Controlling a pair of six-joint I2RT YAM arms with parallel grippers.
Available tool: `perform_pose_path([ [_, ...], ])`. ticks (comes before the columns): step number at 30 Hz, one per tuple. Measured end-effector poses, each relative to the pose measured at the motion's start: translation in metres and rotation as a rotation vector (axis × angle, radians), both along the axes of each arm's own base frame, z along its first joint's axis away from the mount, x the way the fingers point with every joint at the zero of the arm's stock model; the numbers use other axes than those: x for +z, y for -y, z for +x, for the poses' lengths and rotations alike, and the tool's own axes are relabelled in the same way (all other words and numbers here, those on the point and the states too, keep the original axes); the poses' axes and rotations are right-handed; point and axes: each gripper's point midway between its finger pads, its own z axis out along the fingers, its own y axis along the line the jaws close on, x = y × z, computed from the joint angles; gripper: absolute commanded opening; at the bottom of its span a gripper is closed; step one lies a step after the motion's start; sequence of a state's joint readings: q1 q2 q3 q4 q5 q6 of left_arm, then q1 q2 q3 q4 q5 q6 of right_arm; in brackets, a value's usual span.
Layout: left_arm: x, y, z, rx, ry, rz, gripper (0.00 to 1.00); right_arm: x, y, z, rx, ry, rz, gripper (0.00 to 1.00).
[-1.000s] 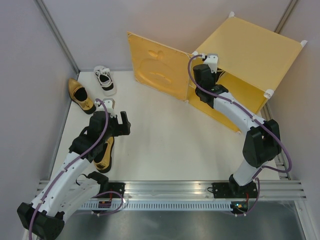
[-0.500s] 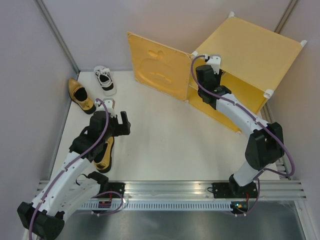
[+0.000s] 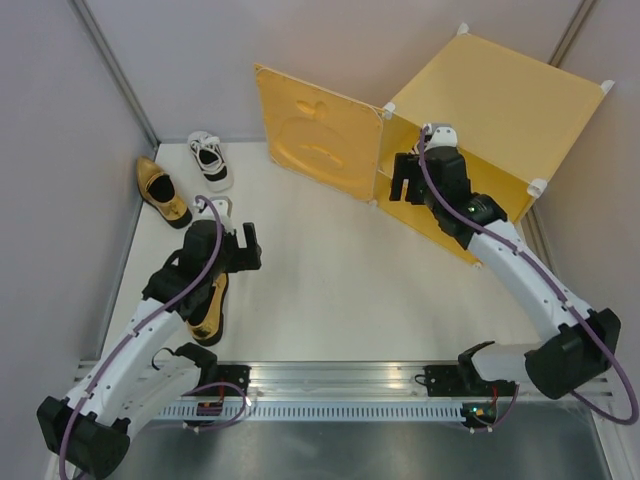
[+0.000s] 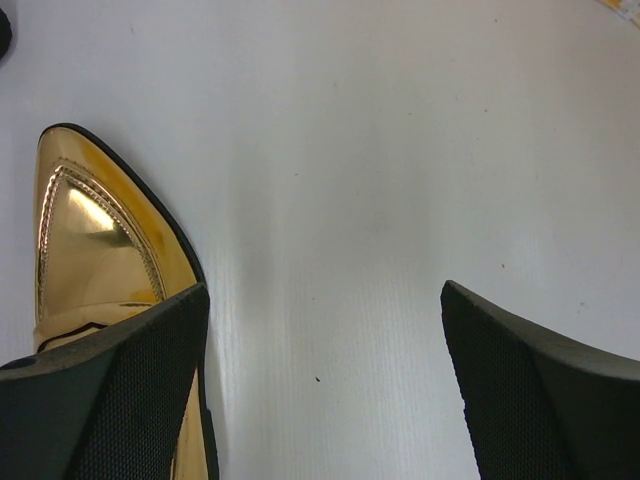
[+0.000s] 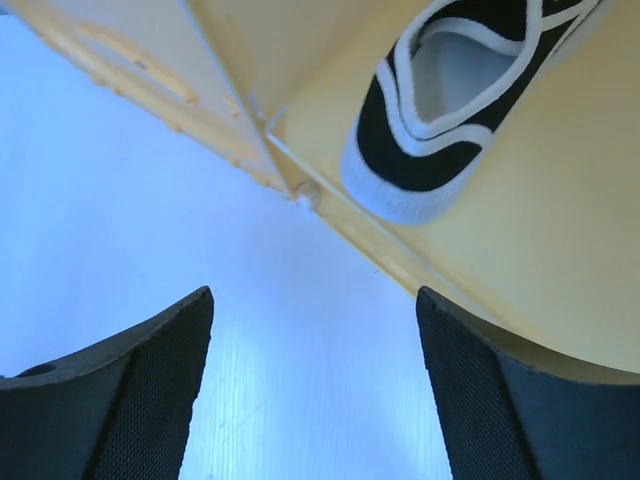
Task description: Place and organize the shoes in the shoe cabinet
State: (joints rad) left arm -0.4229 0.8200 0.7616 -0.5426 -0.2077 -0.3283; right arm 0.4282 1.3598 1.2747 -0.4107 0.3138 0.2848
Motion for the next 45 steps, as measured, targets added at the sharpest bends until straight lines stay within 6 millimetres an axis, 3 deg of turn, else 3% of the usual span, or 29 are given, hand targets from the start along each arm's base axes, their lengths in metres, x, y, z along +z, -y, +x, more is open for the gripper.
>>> perform_pose_path([
  [4, -0.007, 0.001, 0.002, 0.008, -0.030, 0.002, 1.00, 0.015, -0.006, -0.043, 0.124, 0.019, 0.071, 0.98],
  [9, -0.017, 0.006, 0.014, 0.042, -0.108, 0.000, 1.00, 0.034, -0.001, -0.103, 0.235, 0.083, 0.141, 0.98],
  [14, -0.011, 0.005, 0.056, 0.126, -0.163, -0.014, 1.00, 0.038, 0.008, -0.152, 0.301, 0.152, 0.196, 0.98],
  [18, -0.004, -0.017, 0.108, 0.258, -0.170, -0.054, 0.99, 0.027, 0.009, -0.177, 0.340, 0.174, 0.245, 0.98],
  [25, -0.021, -0.079, 0.185, 0.462, -0.168, -0.087, 0.97, 0.004, 0.010, -0.197, 0.369, 0.145, 0.265, 0.98],
  [34, -0.058, -0.104, 0.279, 0.538, -0.153, -0.086, 0.95, -0.005, 0.000, -0.211, 0.449, 0.127, 0.293, 0.98],
  [42, -0.079, -0.140, 0.334, 0.606, -0.115, -0.092, 0.92, -0.018, -0.005, -0.214, 0.471, 0.090, 0.305, 0.98],
  [45, -0.094, -0.151, 0.344, 0.626, -0.122, -0.086, 0.81, -0.019, -0.005, -0.213, 0.470, 0.082, 0.305, 0.98],
])
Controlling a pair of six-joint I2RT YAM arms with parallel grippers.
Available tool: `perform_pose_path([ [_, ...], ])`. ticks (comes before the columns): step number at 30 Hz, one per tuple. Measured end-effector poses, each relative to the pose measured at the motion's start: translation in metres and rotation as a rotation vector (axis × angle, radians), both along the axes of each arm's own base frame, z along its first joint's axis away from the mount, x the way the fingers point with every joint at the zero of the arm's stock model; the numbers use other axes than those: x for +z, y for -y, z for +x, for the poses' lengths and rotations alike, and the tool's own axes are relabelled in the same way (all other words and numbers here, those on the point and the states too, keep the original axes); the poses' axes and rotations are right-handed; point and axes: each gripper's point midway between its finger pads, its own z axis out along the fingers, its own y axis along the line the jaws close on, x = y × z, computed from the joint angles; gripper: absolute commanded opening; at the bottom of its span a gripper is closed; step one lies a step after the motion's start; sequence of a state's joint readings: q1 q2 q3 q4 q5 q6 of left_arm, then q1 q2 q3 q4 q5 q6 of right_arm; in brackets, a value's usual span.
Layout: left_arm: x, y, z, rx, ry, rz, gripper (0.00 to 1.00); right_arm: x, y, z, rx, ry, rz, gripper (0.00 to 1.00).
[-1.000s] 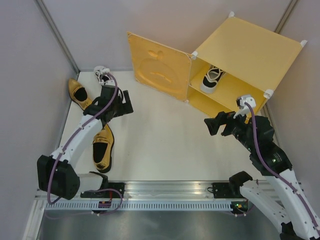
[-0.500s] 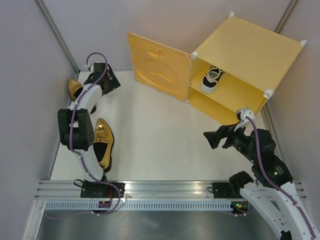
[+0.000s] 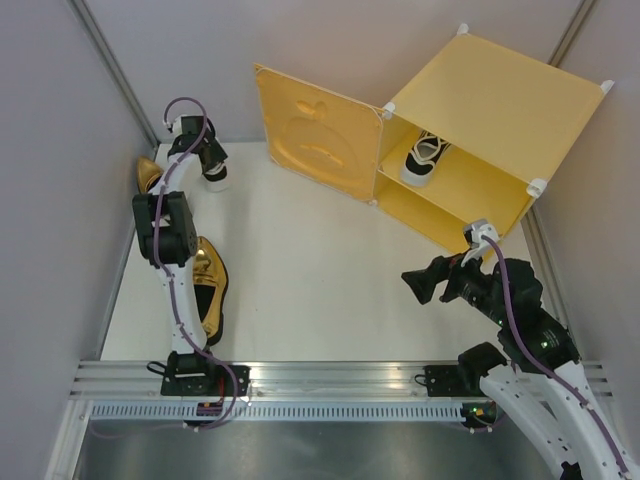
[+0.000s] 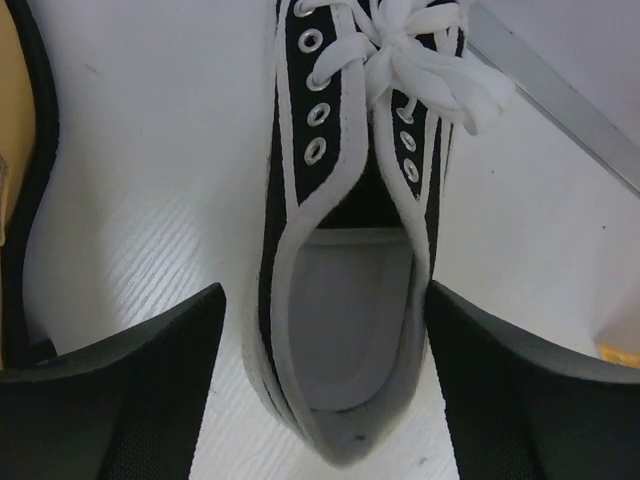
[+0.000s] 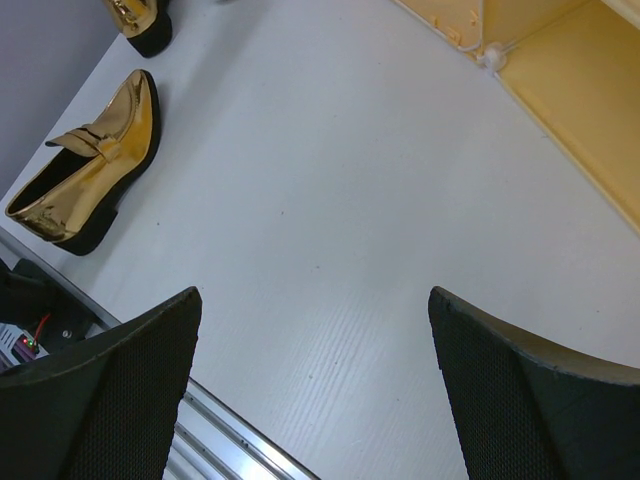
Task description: Place and organize the shoes in the shoe cabinet
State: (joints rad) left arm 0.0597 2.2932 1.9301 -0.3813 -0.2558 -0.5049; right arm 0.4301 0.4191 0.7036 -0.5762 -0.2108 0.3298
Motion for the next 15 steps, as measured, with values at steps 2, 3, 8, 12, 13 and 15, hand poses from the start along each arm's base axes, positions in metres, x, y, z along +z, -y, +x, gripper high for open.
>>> perform_pose_path([
  [2, -0.010, -0.002, 0.004, 0.003, -0.010, -0.004, 0.64, -0.002, 0.000, 0.001, -0.001, -0.007, -0.003, 0.98],
  [3, -0.014, -0.002, 0.006, 0.000, -0.011, -0.008, 0.56, -0.002, 0.000, 0.001, -0.002, -0.009, -0.004, 0.98],
  [8, -0.016, 0.000, 0.010, -0.019, -0.015, -0.018, 0.02, -0.005, 0.004, 0.004, -0.031, -0.019, -0.014, 0.98],
  [12, -0.018, 0.002, 0.009, -0.036, -0.013, -0.029, 0.02, -0.007, 0.008, 0.006, -0.057, -0.024, -0.019, 0.98],
  [13, -0.017, 0.003, 0.008, -0.041, -0.007, -0.033, 0.02, -0.007, 0.008, 0.006, -0.063, -0.024, -0.020, 0.98],
  [15, -0.020, 0.007, -0.002, -0.055, -0.016, -0.049, 0.02, -0.007, 0.010, 0.007, -0.072, -0.026, -0.025, 0.98],
])
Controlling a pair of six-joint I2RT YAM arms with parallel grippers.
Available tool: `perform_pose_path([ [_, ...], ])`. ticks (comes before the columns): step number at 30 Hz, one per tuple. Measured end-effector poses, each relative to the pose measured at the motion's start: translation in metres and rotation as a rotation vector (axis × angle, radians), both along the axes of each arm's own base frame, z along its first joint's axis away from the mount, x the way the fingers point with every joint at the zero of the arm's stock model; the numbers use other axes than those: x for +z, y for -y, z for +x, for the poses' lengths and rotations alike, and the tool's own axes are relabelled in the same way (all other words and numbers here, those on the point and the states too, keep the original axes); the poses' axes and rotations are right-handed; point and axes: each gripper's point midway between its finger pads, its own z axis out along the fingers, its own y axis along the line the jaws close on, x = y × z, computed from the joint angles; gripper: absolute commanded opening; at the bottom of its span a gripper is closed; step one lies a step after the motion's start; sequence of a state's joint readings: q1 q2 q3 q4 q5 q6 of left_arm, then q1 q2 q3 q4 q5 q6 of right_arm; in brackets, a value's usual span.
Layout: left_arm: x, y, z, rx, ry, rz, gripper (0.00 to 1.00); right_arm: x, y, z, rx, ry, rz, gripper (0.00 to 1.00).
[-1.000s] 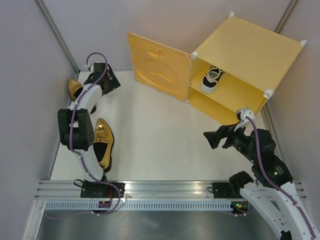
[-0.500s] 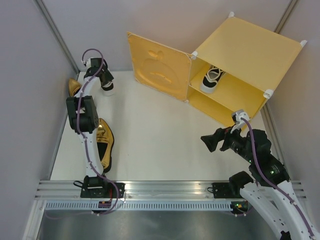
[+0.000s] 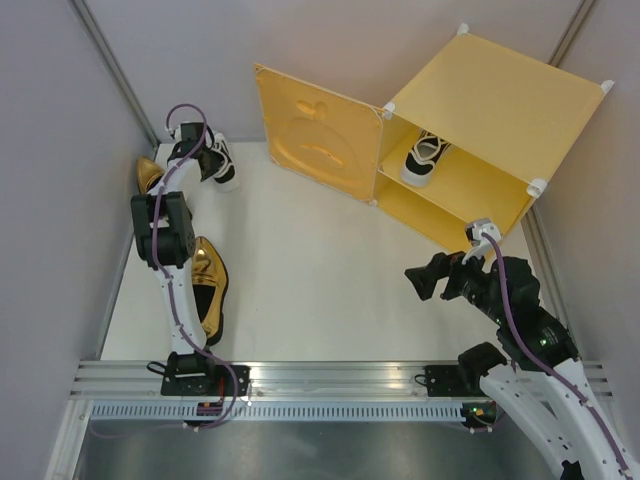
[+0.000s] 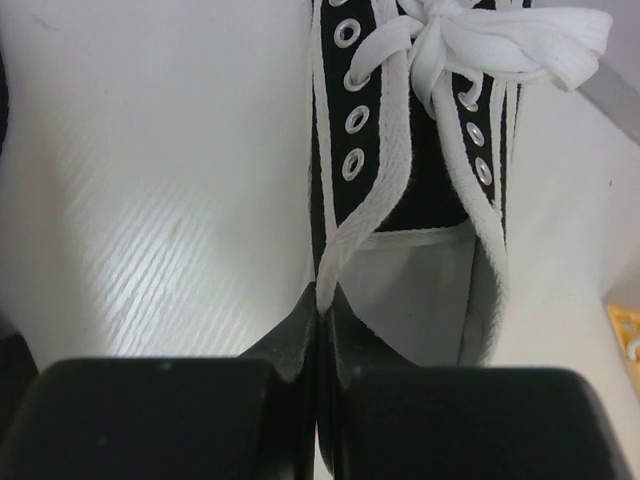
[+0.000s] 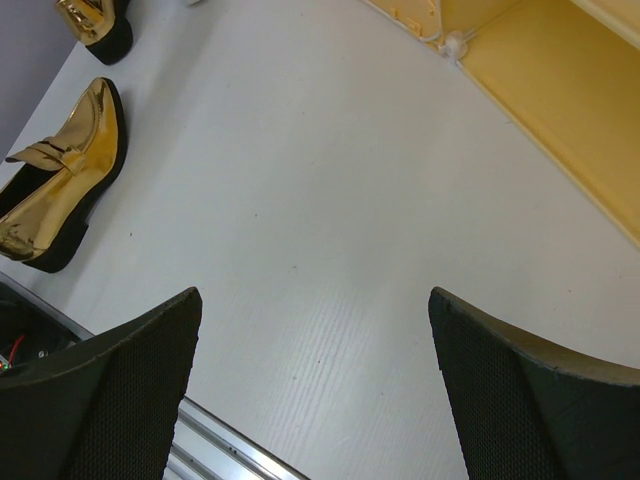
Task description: Place and organize the shoes in the shoe cabinet
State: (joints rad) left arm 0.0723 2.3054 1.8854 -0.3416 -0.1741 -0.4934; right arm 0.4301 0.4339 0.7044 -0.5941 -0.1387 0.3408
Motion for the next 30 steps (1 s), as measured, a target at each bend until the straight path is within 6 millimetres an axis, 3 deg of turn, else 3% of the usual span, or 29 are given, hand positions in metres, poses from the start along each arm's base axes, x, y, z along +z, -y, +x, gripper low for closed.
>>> perform_pose_path([
  [4, 0.001, 0.013, -0.036, -0.034, -0.042, -0.027, 0.02, 0.000, 0.003, 0.003, -0.020, -0.014, -0.019, 0.98],
  [9, 0.008, 0.046, -0.105, -0.102, -0.110, -0.040, 0.02, 0.009, 0.006, 0.006, -0.036, -0.010, -0.037, 0.98],
  [17, 0.017, 0.132, -0.228, -0.317, -0.168, -0.048, 0.02, 0.034, 0.013, 0.007, -0.062, 0.020, -0.050, 0.98],
  [21, 0.015, 0.181, -0.284, -0.476, -0.182, -0.045, 0.02, 0.035, 0.015, 0.007, -0.071, 0.010, -0.060, 0.98],
  [25, 0.011, 0.227, -0.322, -0.623, -0.190, -0.054, 0.02, 0.029, 0.017, 0.005, -0.076, -0.010, -0.073, 0.98],
  [30, 0.012, 0.282, -0.355, -0.771, -0.180, -0.075, 0.02, 0.027, 0.018, 0.005, -0.084, -0.020, -0.079, 0.98],
])
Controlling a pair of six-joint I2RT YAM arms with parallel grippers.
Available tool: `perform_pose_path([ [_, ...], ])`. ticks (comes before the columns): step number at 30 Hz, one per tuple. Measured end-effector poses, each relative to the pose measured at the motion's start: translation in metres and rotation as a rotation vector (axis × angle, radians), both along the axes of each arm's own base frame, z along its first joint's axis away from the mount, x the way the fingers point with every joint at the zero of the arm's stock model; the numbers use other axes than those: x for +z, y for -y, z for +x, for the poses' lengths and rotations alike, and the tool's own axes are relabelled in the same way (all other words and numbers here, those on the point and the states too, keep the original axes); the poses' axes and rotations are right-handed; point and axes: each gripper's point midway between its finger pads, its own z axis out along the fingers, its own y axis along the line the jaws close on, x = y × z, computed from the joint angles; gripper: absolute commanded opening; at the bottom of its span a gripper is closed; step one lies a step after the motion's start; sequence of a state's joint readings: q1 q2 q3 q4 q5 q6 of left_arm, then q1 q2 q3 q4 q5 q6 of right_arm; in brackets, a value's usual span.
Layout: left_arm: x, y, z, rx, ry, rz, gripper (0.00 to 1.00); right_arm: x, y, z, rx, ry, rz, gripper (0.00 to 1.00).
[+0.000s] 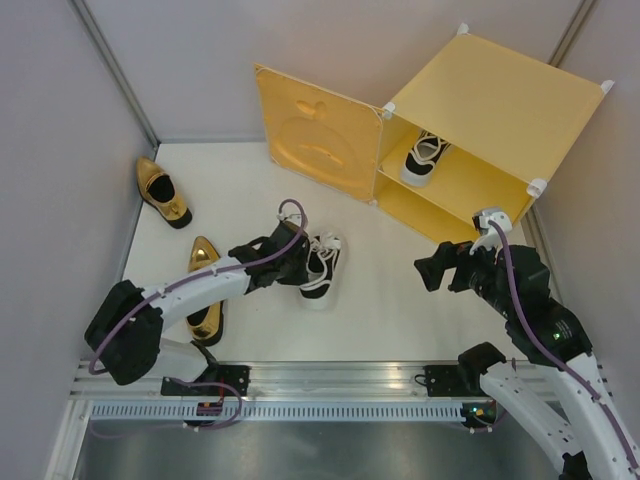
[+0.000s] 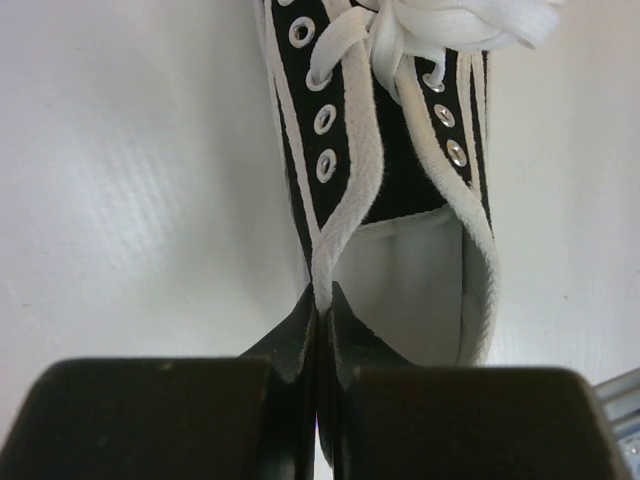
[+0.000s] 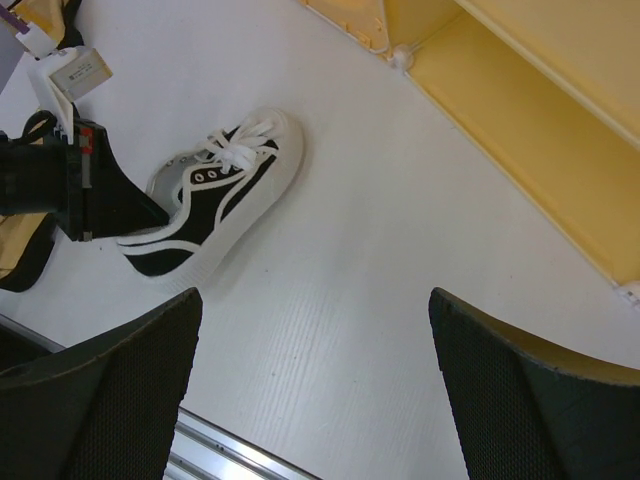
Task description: Place and organize the shoes in the shoe cabinet
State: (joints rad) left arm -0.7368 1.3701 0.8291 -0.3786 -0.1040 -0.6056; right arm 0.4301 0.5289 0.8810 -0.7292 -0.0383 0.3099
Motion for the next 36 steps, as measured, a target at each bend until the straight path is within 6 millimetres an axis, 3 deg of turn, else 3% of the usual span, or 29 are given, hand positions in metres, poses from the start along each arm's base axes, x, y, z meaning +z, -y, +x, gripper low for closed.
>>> perform_pose_path([
  [6, -0.008, 0.060, -0.016, -0.132, 0.000, 0.024, 0.07, -0.014, 0.000, 0.001, -0.005, -0.032, -0.010, 0.98],
  [9, -0.014, 0.078, -0.018, -0.154, -0.009, 0.021, 0.35, -0.022, -0.001, 0.002, -0.005, -0.054, -0.016, 0.98],
  [14, -0.014, 0.086, -0.021, -0.166, -0.009, 0.010, 0.63, -0.035, -0.002, 0.001, 0.003, -0.088, -0.024, 0.98],
  [18, -0.002, 0.085, -0.018, -0.154, 0.020, -0.004, 0.86, -0.040, -0.005, 0.000, 0.014, -0.106, -0.022, 0.98],
  [22, 0.028, 0.077, -0.015, -0.130, 0.081, -0.033, 1.00, -0.042, -0.011, 0.000, 0.033, -0.122, -0.003, 0.98],
  [29, 0.087, 0.053, 0.003, -0.048, 0.199, -0.084, 1.00, -0.056, -0.026, 0.009, 0.059, -0.211, 0.019, 0.97],
  [32, 0.101, 0.020, 0.022, 0.030, 0.218, -0.088, 1.00, -0.065, -0.034, 0.016, 0.064, -0.255, 0.011, 0.97],
  [36, 0.120, -0.039, 0.046, 0.167, 0.272, -0.076, 1.00, -0.079, -0.054, 0.021, 0.098, -0.297, -0.011, 0.96],
])
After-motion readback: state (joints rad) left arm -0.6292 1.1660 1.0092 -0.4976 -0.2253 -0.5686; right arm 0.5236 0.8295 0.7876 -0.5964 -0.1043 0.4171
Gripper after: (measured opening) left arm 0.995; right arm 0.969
